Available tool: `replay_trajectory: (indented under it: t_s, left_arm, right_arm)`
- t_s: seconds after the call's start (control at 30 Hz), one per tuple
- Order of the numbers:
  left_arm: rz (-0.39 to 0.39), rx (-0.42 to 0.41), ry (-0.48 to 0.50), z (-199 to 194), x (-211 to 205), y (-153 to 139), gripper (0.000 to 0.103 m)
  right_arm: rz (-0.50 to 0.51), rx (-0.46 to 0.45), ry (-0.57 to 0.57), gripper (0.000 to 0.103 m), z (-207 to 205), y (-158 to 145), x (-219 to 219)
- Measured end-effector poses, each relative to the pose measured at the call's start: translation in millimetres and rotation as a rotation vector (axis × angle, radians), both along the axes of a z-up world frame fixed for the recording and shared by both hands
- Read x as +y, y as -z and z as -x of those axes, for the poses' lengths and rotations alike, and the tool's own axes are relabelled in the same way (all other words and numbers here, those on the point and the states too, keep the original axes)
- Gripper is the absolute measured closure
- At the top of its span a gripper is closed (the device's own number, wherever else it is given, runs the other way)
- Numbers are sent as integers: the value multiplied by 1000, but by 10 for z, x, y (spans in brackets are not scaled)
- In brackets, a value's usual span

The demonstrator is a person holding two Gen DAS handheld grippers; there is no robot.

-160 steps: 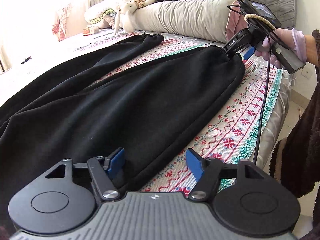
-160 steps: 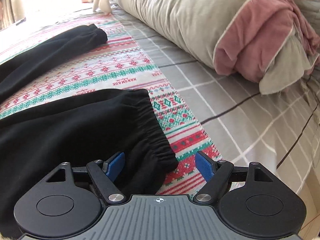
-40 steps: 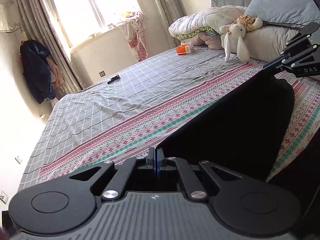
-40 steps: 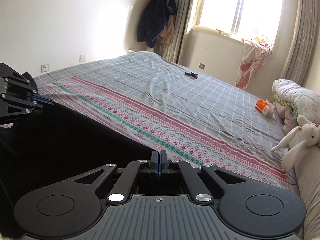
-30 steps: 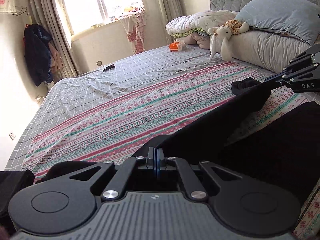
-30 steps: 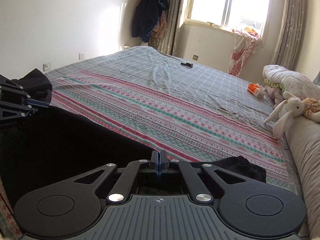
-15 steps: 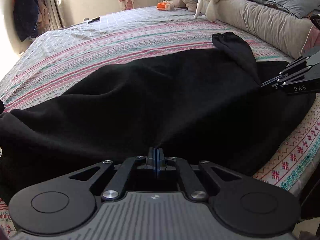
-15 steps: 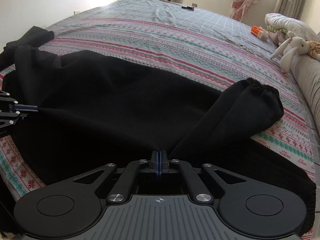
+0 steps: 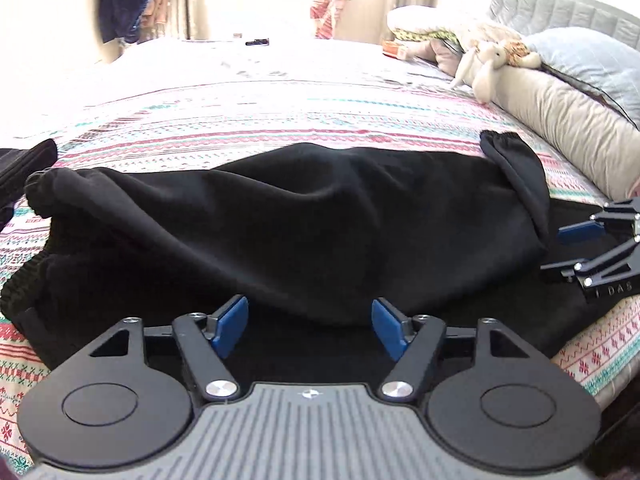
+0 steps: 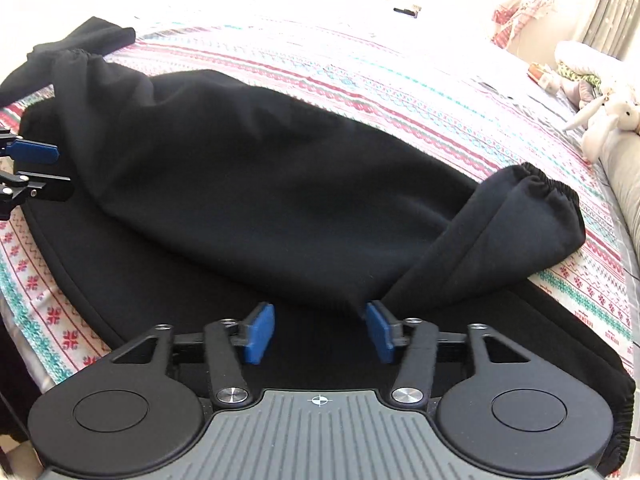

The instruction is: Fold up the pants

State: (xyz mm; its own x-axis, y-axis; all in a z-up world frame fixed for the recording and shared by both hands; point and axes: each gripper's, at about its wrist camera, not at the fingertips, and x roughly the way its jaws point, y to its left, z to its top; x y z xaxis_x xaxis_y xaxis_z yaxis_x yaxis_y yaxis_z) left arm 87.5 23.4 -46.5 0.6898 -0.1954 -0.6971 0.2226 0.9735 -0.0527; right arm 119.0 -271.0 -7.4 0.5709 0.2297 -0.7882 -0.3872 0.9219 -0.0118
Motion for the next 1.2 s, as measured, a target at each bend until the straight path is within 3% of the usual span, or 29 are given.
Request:
replay_trajectory:
  t_s: [0.17,0.33,0.47,0.73,0.97,1.13,1.2]
  left_arm:
    - [25,-38,-156,-95,199,-81,0]
    - [39,-54,-333,-242,341,-142,0]
    - [103,-61,-468,-391,545,-222,0]
    - [184,-65,-596,-514,909,-323,1]
    - [210,-28,-725,-669,1022,-198,28]
    - [260,-42,-792,-705,1081,-197,72]
    - [279,-66,-796,-677,1073,-256,79]
  right_arm:
    - [-18,-48,-32,32,-7,-98,210]
    - [-54,-65,-39,27,-79,-119,396]
    - [-84,-88,-68,22,-88,-144,551]
    - [-71,-141,-229,21,-10,-78,942]
    - [-13,-186,-320,21,63,40,1276]
    - [-53,-154,-318,21,2,100,1362]
    - [-58,-159,-317,22,-17,124,1399]
